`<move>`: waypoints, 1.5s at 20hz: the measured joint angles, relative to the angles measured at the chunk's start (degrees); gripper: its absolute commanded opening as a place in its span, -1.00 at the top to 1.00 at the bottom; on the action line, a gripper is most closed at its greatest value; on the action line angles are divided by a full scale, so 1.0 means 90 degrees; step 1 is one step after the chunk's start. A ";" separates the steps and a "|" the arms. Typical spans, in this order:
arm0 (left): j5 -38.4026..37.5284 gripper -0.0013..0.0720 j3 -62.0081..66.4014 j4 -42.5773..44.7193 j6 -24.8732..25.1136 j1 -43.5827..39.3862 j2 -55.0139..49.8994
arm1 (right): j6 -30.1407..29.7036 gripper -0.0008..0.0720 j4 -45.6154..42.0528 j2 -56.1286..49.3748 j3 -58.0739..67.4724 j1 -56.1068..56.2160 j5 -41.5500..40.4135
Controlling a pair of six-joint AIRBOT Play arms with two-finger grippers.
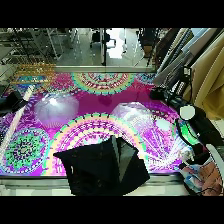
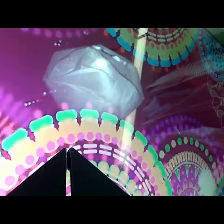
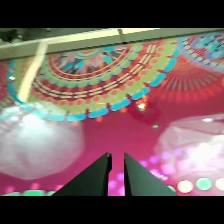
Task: Fold the clothes and pants, and hang the long-sleeved shirts on hangers.
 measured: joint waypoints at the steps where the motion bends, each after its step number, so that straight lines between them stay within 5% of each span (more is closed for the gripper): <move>1: -0.0039 0.94 0.0000 -0.0010 -0.0019 0.0002 0.0000 | 0.0051 0.60 0.0182 0.0085 0.0000 0.0010 0.0143; 4: -0.0384 0.89 0.0000 0.0002 -0.0019 0.0005 0.0000 | 0.0097 0.49 0.0175 0.0418 0.0000 0.0024 0.0612; 5: -0.0549 0.53 0.0000 0.0012 0.0036 0.0005 -0.0002 | 0.0117 0.15 0.0027 0.0561 0.0000 0.0022 0.0823; 6: -0.0746 -0.11 0.0000 0.0015 0.0216 0.0005 -0.0002 | 0.0114 -0.18 -0.0117 0.0697 0.0000 0.0010 0.1073; 7: -0.0976 -0.35 0.0000 0.0019 0.0483 0.0005 -0.0010 | 0.0114 -0.45 -0.0226 0.0843 0.0000 -0.0022 0.1426; 10: -0.1834 -0.41 -0.0214 0.0097 0.1365 0.0005 -0.0017 | -0.0180 -0.45 -0.0328 0.1144 -0.0073 -0.0039 0.3004; 14: -0.2370 -0.67 -0.1756 -0.0345 0.2426 0.0005 0.0153 | -0.0993 -0.45 0.0865 0.1280 -0.1217 0.0476 0.4813; 19: -0.2198 -0.67 -0.4019 -0.1324 0.3475 0.0005 0.0257 | -0.1273 -0.45 0.1848 0.1309 -0.2902 0.1843 0.5226; 24: -0.1486 -0.67 -0.4913 -0.1625 0.3886 -0.0063 0.0272 | -0.0930 -0.45 0.1756 0.0882 -0.3371 0.2671 0.4796; 28: -0.1292 -0.67 -0.5066 -0.1644 0.3942 -0.0151 0.0274 | -0.0835 0.00 0.1804 0.0296 -0.3415 0.2861 0.4505; 30: -0.1440 -0.67 -0.5032 -0.1613 0.3932 -0.0100 0.0279 | -0.0826 0.89 0.1865 0.0165 -0.3398 0.2895 0.4495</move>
